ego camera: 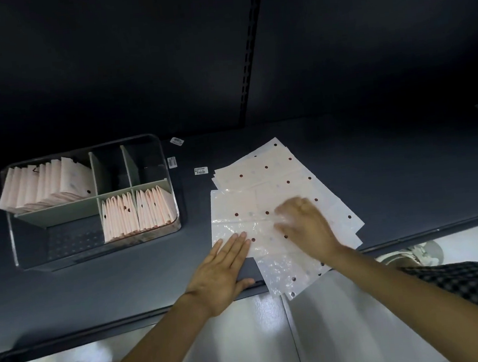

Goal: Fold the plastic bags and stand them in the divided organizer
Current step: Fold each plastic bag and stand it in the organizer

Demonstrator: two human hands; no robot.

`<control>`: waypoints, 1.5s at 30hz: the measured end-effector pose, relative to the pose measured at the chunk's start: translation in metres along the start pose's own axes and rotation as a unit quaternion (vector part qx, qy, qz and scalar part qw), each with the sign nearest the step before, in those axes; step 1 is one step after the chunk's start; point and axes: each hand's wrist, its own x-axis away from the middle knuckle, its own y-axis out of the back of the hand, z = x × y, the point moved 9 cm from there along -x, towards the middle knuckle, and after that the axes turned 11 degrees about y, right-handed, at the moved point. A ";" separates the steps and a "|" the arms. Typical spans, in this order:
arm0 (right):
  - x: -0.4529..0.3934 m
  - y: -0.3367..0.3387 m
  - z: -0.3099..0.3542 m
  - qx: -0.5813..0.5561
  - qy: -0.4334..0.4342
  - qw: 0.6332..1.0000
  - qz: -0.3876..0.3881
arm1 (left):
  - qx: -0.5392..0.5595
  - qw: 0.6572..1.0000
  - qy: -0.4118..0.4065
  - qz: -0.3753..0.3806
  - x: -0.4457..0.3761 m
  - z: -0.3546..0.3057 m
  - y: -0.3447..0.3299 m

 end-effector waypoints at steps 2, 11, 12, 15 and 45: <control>0.024 -0.010 0.023 0.029 0.094 0.993 0.063 | 0.008 1.000 0.006 0.006 -0.001 0.002 -0.001; 0.036 -0.009 0.022 0.096 0.119 0.983 0.101 | 0.125 0.991 0.047 -0.027 -0.008 0.007 0.017; 0.035 -0.007 0.015 0.056 0.087 0.989 0.104 | 0.145 0.987 0.055 -0.038 -0.008 0.010 0.023; 0.033 -0.007 -0.010 -0.092 -0.030 0.986 0.134 | 0.227 0.963 0.112 -0.089 -0.007 0.033 0.045; 0.028 -0.019 -0.072 -0.158 -0.393 0.900 0.108 | 0.024 0.996 0.085 -0.015 -0.058 -0.019 0.008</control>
